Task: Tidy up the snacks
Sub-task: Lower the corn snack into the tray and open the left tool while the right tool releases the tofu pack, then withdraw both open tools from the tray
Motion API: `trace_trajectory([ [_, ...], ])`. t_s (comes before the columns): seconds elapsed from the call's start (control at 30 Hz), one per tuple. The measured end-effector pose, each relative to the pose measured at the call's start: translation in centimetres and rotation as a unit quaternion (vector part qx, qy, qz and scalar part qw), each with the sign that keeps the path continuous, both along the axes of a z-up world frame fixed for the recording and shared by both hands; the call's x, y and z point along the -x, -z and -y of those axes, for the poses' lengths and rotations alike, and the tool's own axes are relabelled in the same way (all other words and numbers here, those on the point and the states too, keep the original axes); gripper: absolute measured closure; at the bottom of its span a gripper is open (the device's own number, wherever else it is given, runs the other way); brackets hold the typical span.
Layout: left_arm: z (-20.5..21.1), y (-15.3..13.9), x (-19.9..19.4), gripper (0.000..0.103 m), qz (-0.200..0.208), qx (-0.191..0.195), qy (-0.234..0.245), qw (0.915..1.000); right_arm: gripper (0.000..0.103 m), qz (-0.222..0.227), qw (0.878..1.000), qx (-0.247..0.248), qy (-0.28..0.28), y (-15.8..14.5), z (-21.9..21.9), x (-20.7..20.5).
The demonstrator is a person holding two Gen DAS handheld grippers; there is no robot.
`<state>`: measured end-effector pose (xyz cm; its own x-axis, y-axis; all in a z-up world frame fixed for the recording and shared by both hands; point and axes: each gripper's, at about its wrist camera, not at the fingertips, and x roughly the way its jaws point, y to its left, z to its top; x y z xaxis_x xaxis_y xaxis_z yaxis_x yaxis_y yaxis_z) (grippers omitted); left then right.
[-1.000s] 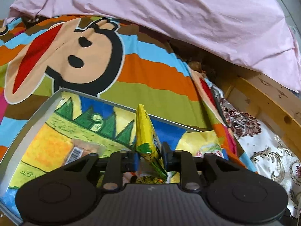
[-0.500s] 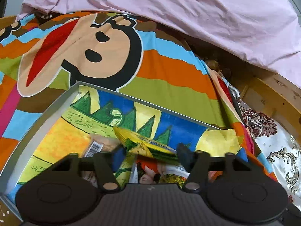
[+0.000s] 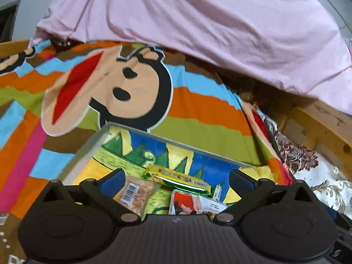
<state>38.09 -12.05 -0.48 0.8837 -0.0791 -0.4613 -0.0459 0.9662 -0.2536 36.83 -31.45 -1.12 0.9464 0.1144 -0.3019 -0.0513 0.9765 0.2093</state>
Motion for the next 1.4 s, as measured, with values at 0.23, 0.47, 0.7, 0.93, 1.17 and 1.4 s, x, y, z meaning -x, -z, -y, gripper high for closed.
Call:
trace_trajectory([
  [0.23, -1.7, -2.8, 4.3, 0.001, 0.013, 0.006, -0.018, 0.9997, 0.001, 0.024, 0.999, 0.019, 0.015, -3.9, 0.0, 4.4],
  [0.47, -3.3, -4.9, 9.8, 0.001, 0.025, 0.014, -0.029, 0.9992, 0.001, 0.047, 0.999, 0.014, 0.011, -6.4, -0.6, 10.2],
  [0.7, -4.5, -6.6, 16.6, 0.001, 0.052, 0.004, -0.043, 0.9977, 0.001, 0.060, 0.998, 0.024, 0.015, -7.4, -1.7, 16.5],
  [0.93, -5.8, -7.3, 23.1, 0.000, 0.071, -0.005, -0.052, 0.9961, 0.001, 0.074, 0.997, 0.007, 0.014, -7.9, -1.9, 22.6],
  [1.17, -7.4, -6.2, 28.4, 0.000, 0.081, -0.012, -0.078, 0.9936, 0.001, 0.086, 0.996, -0.009, 0.031, -7.4, -3.5, 28.1],
  [1.4, -8.2, -4.0, 32.1, 0.000, 0.069, -0.031, -0.111, 0.9909, 0.001, 0.079, 0.995, 0.011, 0.056, -5.5, -5.9, 33.0],
])
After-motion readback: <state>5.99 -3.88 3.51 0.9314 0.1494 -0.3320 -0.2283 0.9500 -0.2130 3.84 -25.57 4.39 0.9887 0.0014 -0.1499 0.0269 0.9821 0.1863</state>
